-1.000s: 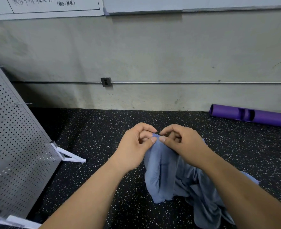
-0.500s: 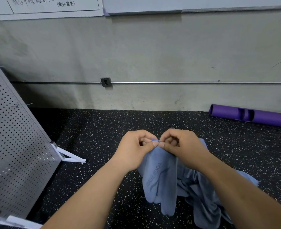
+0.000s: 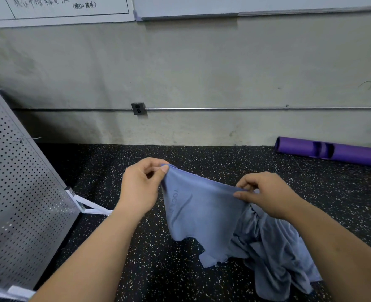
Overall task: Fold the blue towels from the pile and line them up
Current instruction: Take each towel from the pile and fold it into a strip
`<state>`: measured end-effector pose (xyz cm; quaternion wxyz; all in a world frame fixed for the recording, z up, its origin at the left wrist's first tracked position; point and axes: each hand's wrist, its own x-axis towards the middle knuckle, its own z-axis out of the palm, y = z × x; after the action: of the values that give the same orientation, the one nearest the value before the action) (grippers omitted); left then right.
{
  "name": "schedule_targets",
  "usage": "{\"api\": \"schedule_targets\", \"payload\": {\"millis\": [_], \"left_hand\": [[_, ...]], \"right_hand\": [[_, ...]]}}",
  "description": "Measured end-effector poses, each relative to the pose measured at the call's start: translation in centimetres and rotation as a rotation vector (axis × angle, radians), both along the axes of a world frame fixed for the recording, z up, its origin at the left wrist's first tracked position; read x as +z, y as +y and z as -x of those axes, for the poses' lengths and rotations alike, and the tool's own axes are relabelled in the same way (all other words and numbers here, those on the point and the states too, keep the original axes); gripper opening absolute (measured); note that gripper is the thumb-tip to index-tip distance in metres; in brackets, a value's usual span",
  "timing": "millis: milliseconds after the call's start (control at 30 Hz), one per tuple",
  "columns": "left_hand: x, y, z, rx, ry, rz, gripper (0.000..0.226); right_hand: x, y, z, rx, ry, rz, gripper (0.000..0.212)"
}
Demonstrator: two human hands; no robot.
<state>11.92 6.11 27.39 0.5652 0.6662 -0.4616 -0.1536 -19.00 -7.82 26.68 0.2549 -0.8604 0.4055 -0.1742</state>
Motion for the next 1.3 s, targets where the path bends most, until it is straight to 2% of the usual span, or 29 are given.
{"api": "schedule_targets", "payload": {"millis": [267, 400, 600, 833, 1100, 1300], "left_hand": [[0.5, 1.5, -2.4, 0.144, 0.131, 0.147, 0.008], [0.4, 2.0, -2.7, 0.157, 0.113, 0.135, 0.008], [0.2, 2.0, -3.0, 0.152, 0.051, 0.125, 0.009], [-0.2, 1.9, -3.8, 0.169, 0.005, 0.107, 0.008], [-0.8, 2.1, -5.0, 0.124, 0.013, 0.025, 0.010], [-0.9, 2.3, -5.2, 0.124, -0.140, -0.056, 0.016]], "right_hand": [[-0.3, -1.6, 2.9, -0.104, 0.148, 0.201, 0.010], [-0.3, -2.0, 3.5, -0.146, 0.198, 0.319, 0.003], [-0.1, -1.9, 3.3, -0.308, 0.056, 0.507, 0.008], [0.0, -1.7, 3.2, -0.345, 0.011, 0.449, 0.010], [1.0, -1.0, 3.4, -0.350, -0.242, 0.398, 0.011], [1.9, -0.5, 3.6, -0.388, -0.354, 0.246, 0.024]]}}
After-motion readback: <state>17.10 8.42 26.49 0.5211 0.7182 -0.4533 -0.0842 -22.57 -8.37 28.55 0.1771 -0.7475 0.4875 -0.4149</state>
